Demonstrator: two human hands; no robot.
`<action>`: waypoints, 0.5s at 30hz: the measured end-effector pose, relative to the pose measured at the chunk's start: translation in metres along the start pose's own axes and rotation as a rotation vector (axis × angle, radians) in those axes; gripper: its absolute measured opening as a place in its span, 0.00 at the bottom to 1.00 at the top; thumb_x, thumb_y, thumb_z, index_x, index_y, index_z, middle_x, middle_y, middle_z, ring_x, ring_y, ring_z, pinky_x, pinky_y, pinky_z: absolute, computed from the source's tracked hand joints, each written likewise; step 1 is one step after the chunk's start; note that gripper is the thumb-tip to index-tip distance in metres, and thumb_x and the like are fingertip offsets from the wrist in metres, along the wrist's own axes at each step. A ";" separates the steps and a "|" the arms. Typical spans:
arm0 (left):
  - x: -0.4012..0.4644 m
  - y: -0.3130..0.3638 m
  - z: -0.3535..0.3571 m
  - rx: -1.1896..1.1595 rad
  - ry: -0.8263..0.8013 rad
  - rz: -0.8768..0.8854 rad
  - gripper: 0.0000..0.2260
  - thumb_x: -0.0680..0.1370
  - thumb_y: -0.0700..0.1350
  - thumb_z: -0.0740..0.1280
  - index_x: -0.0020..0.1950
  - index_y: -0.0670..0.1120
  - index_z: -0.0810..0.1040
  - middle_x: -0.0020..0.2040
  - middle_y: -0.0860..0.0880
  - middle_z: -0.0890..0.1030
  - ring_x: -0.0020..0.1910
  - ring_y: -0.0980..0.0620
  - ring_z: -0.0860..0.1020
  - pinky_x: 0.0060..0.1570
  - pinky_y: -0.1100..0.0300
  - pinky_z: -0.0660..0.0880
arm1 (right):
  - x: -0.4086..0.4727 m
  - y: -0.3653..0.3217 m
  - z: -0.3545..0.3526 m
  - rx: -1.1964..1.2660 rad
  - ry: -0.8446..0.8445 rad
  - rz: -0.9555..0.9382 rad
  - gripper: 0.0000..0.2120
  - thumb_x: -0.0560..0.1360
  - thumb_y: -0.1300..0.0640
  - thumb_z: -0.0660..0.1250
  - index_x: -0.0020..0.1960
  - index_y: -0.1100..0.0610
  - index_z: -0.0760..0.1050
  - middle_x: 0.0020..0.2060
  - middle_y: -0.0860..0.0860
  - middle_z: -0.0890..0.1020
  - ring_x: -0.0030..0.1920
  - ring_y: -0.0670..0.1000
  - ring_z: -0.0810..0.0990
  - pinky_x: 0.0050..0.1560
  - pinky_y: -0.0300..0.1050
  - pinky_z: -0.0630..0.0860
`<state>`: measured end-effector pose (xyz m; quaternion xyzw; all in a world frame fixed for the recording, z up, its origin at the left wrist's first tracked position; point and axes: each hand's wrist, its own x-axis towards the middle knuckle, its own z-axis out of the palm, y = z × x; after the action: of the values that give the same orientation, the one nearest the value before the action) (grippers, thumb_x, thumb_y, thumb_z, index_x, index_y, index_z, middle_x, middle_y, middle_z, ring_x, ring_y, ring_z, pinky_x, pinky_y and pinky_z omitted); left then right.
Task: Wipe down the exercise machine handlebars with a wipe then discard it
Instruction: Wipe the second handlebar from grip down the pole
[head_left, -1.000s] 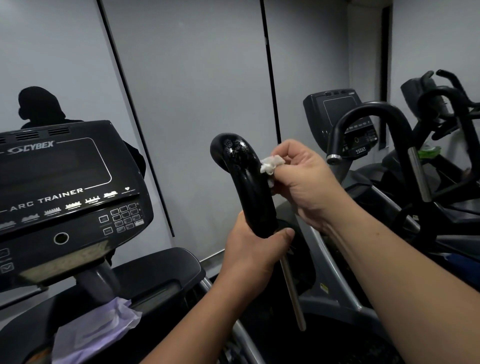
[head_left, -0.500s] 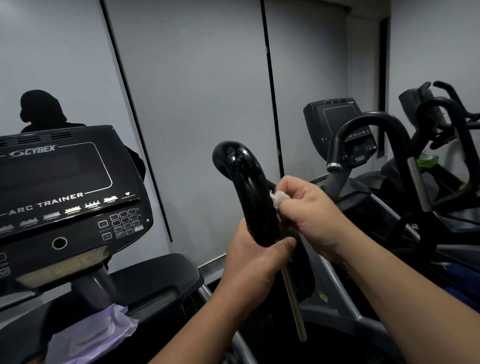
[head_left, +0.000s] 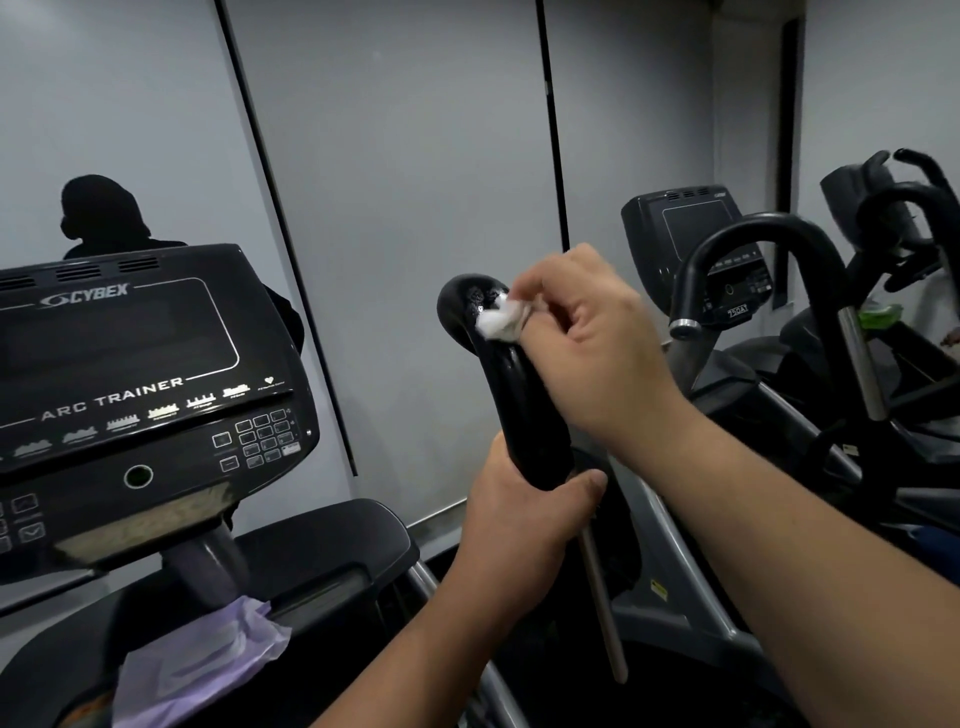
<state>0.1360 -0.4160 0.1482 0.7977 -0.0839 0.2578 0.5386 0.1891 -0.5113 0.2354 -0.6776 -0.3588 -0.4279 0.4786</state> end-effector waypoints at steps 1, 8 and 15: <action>0.001 -0.001 0.000 0.005 0.003 -0.003 0.15 0.72 0.44 0.76 0.55 0.55 0.76 0.46 0.58 0.84 0.46 0.66 0.81 0.44 0.67 0.78 | -0.004 -0.002 0.001 -0.042 -0.021 -0.068 0.06 0.74 0.65 0.66 0.45 0.56 0.80 0.42 0.50 0.75 0.41 0.53 0.75 0.40 0.46 0.73; -0.001 0.000 0.000 0.003 0.004 -0.010 0.14 0.72 0.45 0.75 0.52 0.58 0.75 0.46 0.63 0.82 0.45 0.68 0.79 0.40 0.71 0.75 | 0.011 -0.011 0.004 -0.142 -0.057 -0.160 0.08 0.72 0.59 0.62 0.42 0.56 0.80 0.42 0.52 0.75 0.43 0.57 0.75 0.41 0.49 0.72; -0.002 0.001 0.001 -0.001 0.012 -0.021 0.13 0.71 0.48 0.75 0.50 0.57 0.74 0.42 0.60 0.80 0.40 0.66 0.78 0.38 0.68 0.75 | 0.025 -0.007 -0.002 -0.212 -0.088 -0.165 0.07 0.72 0.61 0.64 0.43 0.54 0.81 0.42 0.51 0.76 0.46 0.58 0.73 0.47 0.55 0.73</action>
<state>0.1344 -0.4172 0.1481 0.7966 -0.0723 0.2569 0.5424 0.1914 -0.5088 0.2611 -0.7105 -0.3868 -0.4712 0.3515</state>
